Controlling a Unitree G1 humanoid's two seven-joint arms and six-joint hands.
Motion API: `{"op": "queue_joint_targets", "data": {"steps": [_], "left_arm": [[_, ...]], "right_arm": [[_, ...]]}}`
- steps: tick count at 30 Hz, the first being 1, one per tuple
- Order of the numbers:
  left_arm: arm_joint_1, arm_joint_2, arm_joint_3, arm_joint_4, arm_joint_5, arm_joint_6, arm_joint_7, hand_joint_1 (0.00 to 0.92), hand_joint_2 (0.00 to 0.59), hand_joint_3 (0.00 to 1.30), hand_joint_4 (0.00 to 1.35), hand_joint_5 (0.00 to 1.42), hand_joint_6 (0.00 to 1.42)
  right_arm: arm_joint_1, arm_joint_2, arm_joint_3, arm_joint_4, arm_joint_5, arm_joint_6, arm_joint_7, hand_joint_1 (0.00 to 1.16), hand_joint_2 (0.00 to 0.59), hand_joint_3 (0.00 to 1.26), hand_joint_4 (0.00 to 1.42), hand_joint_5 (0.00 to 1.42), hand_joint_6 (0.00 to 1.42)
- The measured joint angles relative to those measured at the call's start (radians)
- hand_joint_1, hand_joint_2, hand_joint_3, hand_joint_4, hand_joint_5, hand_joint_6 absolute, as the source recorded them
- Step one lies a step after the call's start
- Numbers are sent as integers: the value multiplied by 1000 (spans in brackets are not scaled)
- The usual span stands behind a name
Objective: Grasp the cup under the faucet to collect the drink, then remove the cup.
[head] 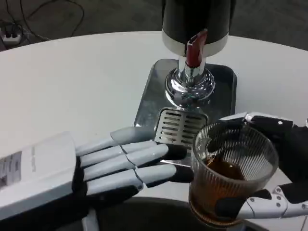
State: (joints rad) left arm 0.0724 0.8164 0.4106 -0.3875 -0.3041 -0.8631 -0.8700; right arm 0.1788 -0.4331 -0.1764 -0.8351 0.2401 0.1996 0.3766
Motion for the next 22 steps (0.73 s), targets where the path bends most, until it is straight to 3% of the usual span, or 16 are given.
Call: {"op": "queue_joint_targets", "data": {"steps": [7,11,22], "left_arm": [[79,1,82,10,-8,-15,1,0,120,117,3,70,0],[98,1,94,10,-20,-16,1,0,120,121,7,72,0],[115,1,108,5,-38,-16,3,0,121,132,10,82,0]], "right_arm": [[-42,14,58,5,-21,21,-7,915,85,856,898,1109,1179],[-55,23,77,7,-32,28,-7,915,85,856,898,1109,1179],[-63,28,84,10,-43,42,-7,915,85,856,898,1109,1179]]}}
